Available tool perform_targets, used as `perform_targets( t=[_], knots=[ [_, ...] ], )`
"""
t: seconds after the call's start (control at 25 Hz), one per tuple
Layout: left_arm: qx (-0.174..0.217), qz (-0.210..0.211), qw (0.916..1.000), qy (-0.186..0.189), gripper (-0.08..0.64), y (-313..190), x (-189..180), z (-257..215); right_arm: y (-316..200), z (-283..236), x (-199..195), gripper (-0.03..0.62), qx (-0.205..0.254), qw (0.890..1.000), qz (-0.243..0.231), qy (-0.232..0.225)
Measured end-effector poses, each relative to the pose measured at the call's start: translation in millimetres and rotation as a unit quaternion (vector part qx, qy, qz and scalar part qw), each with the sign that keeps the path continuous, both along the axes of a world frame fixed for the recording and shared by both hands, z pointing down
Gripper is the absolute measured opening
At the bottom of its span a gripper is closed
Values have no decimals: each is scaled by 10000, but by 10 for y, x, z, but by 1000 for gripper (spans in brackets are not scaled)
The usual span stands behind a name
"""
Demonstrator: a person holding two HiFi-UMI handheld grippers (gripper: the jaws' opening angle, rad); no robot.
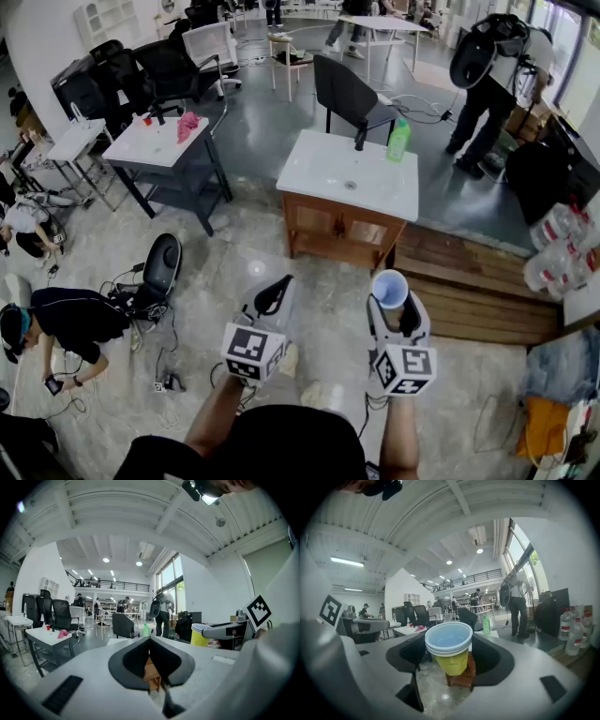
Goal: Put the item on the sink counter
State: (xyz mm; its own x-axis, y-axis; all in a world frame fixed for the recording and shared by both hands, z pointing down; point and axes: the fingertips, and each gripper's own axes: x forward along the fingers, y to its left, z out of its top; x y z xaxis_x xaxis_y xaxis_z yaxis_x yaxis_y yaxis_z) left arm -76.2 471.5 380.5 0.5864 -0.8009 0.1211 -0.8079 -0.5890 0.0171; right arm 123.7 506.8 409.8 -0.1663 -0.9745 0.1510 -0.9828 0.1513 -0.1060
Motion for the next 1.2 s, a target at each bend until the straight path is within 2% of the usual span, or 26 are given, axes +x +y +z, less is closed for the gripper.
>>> perform_targets(
  t=[0.52,1.2],
  knots=[
    [-257,78,9996,22,3,-394,28,147,-338,101,-3,311,-218,9997,108,-34],
    [-199,468,9987,72,3,-1754,-215,134,-1513,-9,-362,311,-178,9991,377,-41]
  ],
)
